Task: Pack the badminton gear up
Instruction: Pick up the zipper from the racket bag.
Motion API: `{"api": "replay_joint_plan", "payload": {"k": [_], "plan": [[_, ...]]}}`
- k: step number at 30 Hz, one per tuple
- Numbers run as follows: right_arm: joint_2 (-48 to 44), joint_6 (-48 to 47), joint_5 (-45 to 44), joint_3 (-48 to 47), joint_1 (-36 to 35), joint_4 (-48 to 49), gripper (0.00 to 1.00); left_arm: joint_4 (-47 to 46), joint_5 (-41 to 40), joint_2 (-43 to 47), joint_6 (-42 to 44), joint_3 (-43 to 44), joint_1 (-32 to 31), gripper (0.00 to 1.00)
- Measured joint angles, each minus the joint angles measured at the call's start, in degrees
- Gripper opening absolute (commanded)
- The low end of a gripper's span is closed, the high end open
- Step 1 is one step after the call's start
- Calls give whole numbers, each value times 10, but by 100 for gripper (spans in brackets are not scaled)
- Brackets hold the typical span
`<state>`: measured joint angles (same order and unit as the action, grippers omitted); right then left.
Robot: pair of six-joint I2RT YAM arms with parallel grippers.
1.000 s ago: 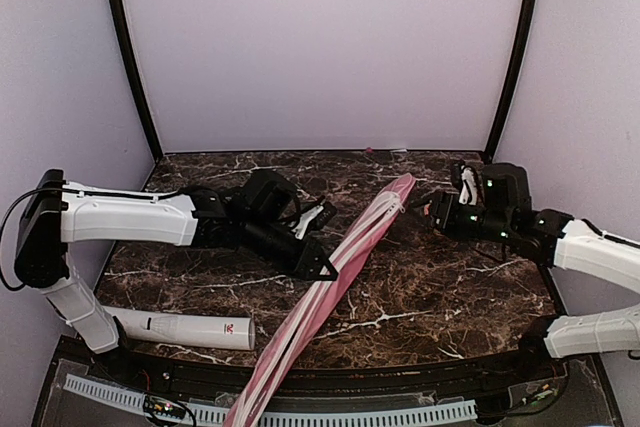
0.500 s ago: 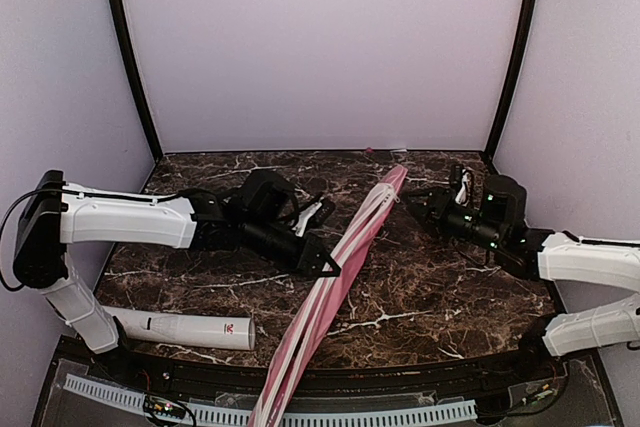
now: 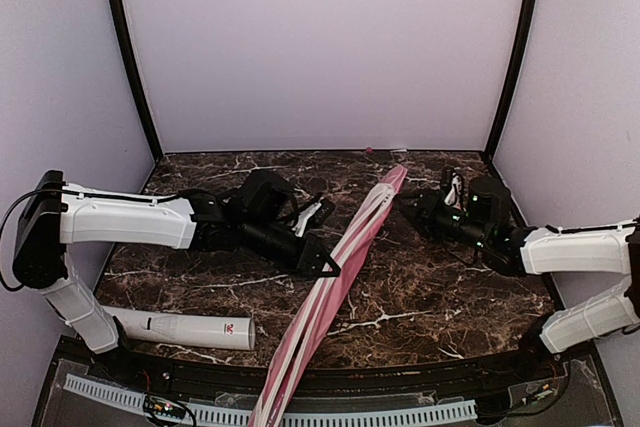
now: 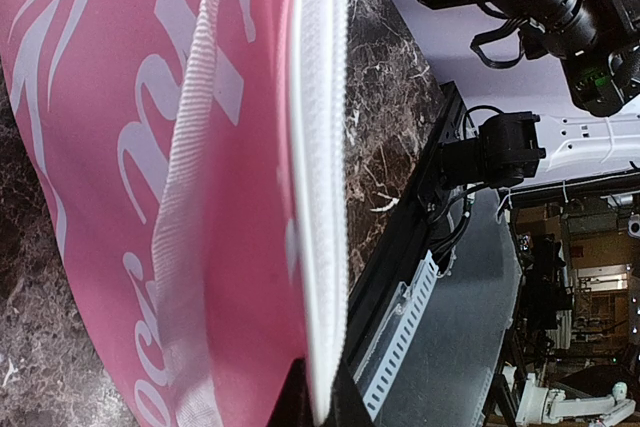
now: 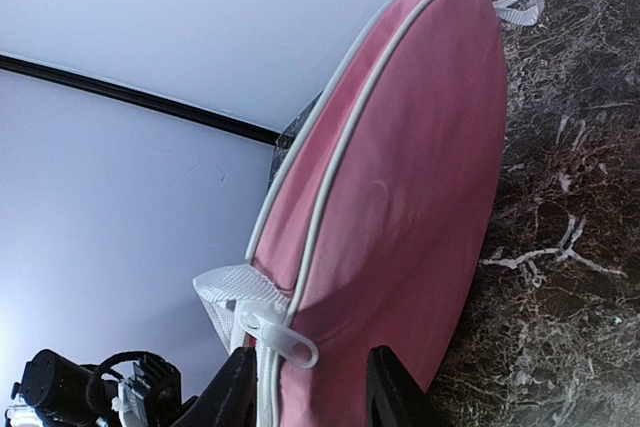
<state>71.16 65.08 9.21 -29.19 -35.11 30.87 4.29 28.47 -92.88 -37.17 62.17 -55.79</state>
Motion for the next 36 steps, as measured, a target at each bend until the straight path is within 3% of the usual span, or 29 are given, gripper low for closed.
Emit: {"api": "replay_joint_plan", "payload": {"k": [18,22,36], "plan": [[38,1,0,-20,0,42,12,-1,1,0,0,0,0,0],[38,-1,-1,-20,0,45,0,-3,1,0,0,0,0,0],[18,-34,3,-25,-8,35,0,-11,0,0,-1,-1,0,0]]}}
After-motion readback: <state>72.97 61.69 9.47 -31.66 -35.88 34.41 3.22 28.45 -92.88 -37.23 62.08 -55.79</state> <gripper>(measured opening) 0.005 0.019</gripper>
